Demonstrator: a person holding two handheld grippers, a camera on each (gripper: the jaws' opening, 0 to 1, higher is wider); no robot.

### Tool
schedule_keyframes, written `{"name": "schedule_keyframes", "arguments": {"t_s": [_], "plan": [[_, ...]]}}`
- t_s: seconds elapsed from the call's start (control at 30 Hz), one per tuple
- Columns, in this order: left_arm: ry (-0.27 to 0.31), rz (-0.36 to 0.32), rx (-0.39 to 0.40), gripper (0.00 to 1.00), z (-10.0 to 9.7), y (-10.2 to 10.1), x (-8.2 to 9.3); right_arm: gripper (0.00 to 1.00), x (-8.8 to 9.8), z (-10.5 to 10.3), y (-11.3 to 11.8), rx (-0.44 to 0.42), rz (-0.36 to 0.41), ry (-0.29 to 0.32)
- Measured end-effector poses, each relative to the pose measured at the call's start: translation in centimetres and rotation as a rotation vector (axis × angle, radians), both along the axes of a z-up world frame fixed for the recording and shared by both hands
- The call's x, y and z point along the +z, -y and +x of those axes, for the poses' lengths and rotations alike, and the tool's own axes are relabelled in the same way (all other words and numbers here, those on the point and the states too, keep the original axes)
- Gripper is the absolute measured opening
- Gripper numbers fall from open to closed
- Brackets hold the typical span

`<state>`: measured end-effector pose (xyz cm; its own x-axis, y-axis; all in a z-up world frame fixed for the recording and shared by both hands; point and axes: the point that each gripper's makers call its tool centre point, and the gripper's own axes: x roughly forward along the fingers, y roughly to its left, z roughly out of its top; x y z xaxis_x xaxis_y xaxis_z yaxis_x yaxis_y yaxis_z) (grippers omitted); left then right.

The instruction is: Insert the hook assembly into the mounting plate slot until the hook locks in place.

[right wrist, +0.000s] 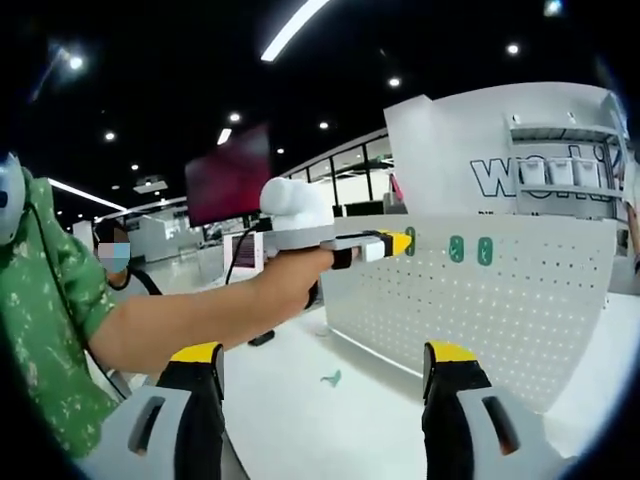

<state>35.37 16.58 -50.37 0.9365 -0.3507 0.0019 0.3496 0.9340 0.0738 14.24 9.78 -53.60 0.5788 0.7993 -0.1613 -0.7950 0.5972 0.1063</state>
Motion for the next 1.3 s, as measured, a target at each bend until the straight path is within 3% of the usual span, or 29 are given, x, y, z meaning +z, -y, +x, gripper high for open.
{"name": "schedule_keyframes", "arguments": {"t_s": [0.47,0.93,1.3], "plan": [[0.026,-0.036,0.074,0.03,2.2,0.3,-0.1,0.84,-0.5,0.6,1.3,-0.008,-0.013,-0.012],[0.046,-0.026,0.141,0.03,4.2,0.1,-0.9,0.84,-0.8,1.2,2.5,-0.004,-0.027,-0.015],[0.04,-0.02,0.154,0.03,5.0,-0.1,-1.3,0.91,1.6,2.2,3.4,-0.091,0.052,0.038]]}}
